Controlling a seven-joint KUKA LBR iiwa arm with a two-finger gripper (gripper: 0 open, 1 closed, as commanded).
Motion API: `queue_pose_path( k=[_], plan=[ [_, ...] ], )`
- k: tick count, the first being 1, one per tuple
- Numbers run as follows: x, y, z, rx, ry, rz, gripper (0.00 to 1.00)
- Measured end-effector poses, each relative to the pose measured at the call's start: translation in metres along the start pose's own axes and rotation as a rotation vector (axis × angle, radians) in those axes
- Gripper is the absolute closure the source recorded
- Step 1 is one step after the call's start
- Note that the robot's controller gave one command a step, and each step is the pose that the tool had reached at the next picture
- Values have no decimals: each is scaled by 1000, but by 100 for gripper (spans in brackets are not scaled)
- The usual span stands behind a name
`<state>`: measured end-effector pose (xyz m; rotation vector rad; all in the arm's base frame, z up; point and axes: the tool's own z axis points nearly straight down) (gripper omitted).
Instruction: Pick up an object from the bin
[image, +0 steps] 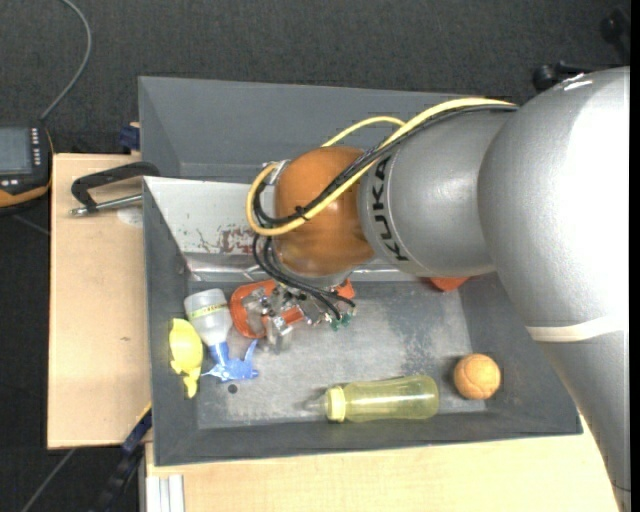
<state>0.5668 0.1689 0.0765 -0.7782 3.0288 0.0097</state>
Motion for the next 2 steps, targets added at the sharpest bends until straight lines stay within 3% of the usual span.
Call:
queue_pose_path(
  k=[1,2],
  plan=[
    [-5,-11,3,0,-5,-32,100],
    [-10,-25,5,-1,-9,19,100]
  ],
)
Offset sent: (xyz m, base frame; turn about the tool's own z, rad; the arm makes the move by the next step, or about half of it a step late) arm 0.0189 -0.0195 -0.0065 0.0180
